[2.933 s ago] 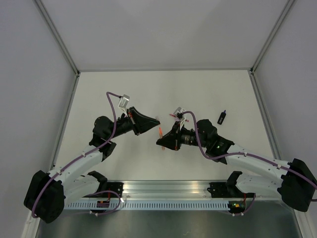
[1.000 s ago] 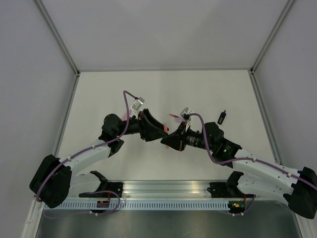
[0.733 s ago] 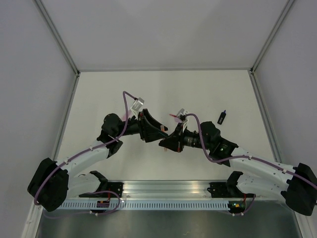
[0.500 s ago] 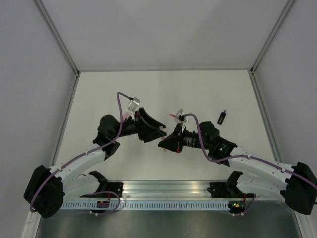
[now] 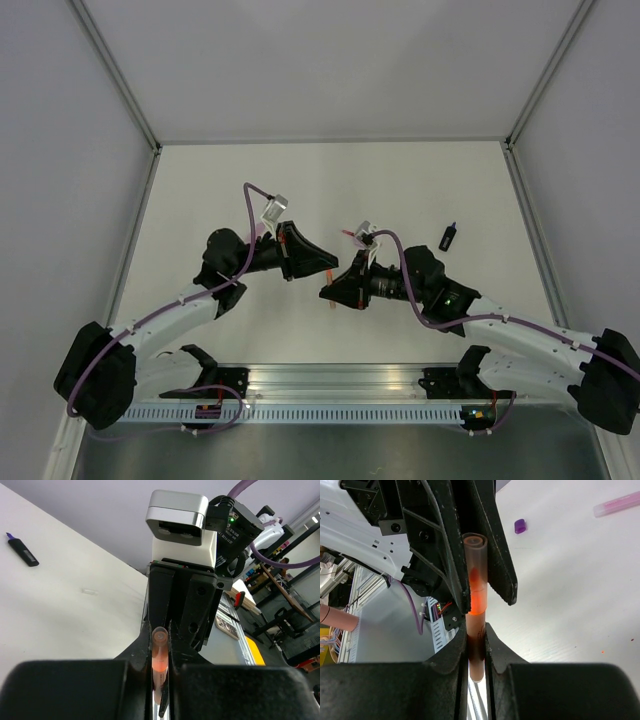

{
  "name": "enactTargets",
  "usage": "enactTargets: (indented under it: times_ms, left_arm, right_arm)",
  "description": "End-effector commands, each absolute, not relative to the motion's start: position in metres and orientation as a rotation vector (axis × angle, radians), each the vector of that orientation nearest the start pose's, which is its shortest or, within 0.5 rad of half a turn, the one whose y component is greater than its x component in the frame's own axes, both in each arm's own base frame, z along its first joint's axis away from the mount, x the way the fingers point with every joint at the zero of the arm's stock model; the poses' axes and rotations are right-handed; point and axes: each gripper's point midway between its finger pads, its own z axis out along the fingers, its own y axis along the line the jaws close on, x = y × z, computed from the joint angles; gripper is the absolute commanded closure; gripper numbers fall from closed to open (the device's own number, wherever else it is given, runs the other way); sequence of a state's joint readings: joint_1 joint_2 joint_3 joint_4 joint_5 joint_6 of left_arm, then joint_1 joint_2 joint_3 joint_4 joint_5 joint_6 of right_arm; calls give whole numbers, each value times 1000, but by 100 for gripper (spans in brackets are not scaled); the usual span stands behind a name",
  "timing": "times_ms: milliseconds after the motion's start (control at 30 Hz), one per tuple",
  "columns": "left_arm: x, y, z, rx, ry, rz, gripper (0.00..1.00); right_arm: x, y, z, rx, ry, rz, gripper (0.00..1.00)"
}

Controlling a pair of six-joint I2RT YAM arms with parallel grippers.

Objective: Insert the pens into the pen caps

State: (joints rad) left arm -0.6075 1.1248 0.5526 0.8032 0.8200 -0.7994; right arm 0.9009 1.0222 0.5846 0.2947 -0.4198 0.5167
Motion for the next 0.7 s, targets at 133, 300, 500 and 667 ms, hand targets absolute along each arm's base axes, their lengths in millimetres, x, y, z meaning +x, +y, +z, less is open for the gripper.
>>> enactTargets:
  times_ms: [133,300,500,667]
  left_arm:
    - [155,-301,312,733,1376,-1752,98]
    - [155,-301,309,671,1383,-1794,98]
    - [159,-304,305,628,1391,-1822,98]
    - [161,-311,299,627,1414,-1793,98]
  right_arm:
    - [181,316,297,-563,1627,1192,100]
    - [211,299,358,-450,1515,1036,100]
    - [230,307,407,-423,1421,1024,100]
    - [246,308,438,-411,1345,1021,100]
